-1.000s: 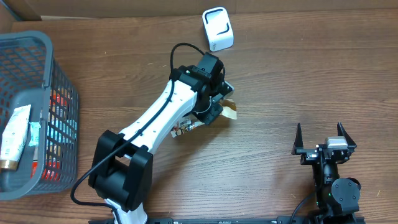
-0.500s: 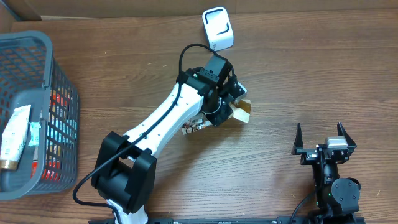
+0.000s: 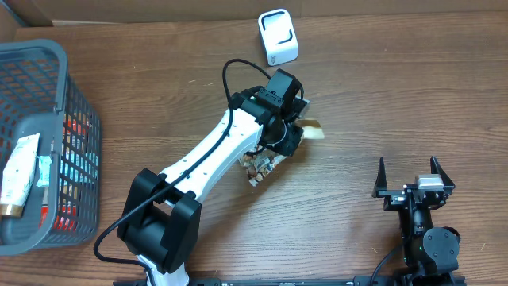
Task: Scan the item barcode
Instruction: 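Lift the bread bag out and place it on the table center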
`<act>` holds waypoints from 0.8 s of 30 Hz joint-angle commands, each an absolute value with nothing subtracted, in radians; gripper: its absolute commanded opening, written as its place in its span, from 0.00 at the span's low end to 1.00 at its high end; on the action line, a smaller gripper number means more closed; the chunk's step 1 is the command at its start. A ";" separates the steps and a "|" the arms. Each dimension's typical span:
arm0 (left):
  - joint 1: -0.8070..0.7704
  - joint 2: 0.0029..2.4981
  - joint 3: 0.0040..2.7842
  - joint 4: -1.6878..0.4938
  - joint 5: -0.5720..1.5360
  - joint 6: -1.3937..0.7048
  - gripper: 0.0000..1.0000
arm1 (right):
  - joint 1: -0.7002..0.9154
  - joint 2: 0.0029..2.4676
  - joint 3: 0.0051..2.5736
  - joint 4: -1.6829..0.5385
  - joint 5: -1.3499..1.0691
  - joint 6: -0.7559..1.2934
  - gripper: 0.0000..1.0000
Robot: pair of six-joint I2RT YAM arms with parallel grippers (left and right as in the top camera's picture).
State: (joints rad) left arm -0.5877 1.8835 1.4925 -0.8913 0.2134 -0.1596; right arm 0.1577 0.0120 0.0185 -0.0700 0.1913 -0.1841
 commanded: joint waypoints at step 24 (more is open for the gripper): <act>-0.038 1.829 2.463 -1.476 0.062 -0.182 0.99 | 0.162 0.003 0.009 -0.064 0.201 -0.184 1.00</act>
